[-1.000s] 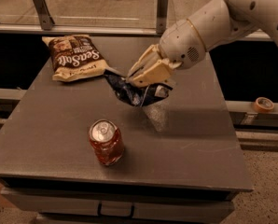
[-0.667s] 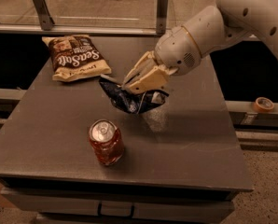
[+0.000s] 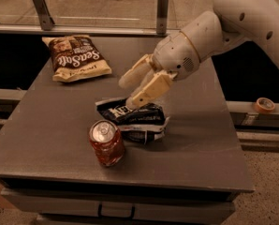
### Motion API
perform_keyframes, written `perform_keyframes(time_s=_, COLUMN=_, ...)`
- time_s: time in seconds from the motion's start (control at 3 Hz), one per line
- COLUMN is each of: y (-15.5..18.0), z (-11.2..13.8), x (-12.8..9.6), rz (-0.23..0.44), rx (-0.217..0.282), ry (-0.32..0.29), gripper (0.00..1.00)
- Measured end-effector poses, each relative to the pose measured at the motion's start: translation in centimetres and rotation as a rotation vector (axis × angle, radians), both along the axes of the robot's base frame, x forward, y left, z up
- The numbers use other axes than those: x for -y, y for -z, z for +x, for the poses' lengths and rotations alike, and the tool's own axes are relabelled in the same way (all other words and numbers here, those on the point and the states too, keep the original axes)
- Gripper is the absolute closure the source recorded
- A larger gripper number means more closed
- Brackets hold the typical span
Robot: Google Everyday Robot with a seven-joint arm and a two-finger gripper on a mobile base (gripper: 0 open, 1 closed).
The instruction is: Move blue chip bag near coke can
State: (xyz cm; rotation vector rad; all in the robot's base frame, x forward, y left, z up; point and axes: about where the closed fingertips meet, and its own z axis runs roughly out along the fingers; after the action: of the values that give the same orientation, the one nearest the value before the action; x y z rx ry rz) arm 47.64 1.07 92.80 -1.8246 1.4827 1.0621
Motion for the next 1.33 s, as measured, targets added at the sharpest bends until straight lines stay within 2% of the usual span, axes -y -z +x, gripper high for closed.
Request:
perform_keyframes(time_s=0.33, y=0.1, z=-0.2, x=0.0, rz=0.000, rx=-0.006, ry=-0.008, gripper=0.00)
perform_keyframes(time_s=0.67, y=0.0, z=0.4, x=0.5, rz=-0.003, rx=0.000, ry=0.015, gripper=0.00)
perform_keyframes(time_s=1.0, y=-0.5, z=3.8, x=3.1, rz=-0.026, rx=0.044, ry=0.128, gripper=0.00)
perform_keyframes(time_s=1.33, y=-1.9, z=9.6, x=8.9, rz=-0.069, rx=0.131, ry=0.345, gripper=0.00)
